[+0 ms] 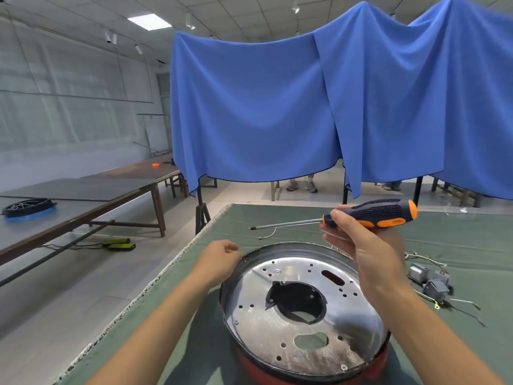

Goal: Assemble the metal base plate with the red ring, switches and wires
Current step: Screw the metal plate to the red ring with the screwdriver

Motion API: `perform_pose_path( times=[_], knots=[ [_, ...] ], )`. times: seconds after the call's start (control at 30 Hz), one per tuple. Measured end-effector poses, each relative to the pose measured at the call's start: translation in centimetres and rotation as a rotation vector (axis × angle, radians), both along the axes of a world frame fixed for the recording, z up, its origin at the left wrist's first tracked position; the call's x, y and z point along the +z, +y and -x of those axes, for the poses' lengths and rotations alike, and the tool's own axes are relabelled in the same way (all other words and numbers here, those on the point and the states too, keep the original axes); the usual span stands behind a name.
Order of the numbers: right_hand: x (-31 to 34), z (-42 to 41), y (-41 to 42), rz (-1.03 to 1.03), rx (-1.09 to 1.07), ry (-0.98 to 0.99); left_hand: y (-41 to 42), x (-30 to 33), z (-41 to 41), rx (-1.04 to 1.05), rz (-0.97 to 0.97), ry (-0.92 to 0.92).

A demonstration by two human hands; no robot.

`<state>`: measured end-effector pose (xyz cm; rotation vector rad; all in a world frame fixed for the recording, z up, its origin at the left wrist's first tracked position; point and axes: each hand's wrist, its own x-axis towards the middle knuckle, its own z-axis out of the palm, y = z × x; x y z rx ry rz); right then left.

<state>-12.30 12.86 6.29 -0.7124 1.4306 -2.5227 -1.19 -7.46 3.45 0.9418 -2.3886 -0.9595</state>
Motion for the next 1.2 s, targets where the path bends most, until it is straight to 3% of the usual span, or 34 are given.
perform_pose_path(
  times=[0.07,0.27,0.43,0.57,0.8,1.0,1.2],
  knots=[
    [0.1,0.0,0.0,-0.019,-0.031,0.048,0.0,-0.4,-0.1,-0.088,-0.15,-0.029],
    [0.6,-0.8,0.1,-0.053,-0.172,0.269,-0.2,-1.0,-0.3,-0.055,-0.175,-0.034],
    [1.2,-1.2,0.5,-0.001,-0.302,0.391,0.1,-0.2,-1.2,-0.146,-0.675,0.094],
    [1.2,-1.4,0.4,0.002,-0.339,0.408,0.5,-0.6,-1.6,-0.133,-0.793,0.019],
    [1.2,-1.8,0.2,0.091,-0.268,0.311,0.7,-0.3,-2.1,-0.084,-0.85,0.389],
    [1.9,-2.2,0.2,0.264,-0.188,0.236,1.9,0.5,-3.1,-0.117,-0.822,0.587],
    [1.4,-2.5,-0.1,0.249,-0.193,0.208,3.4,-0.4,-2.1,-0.082,-0.778,0.785]
  ],
)
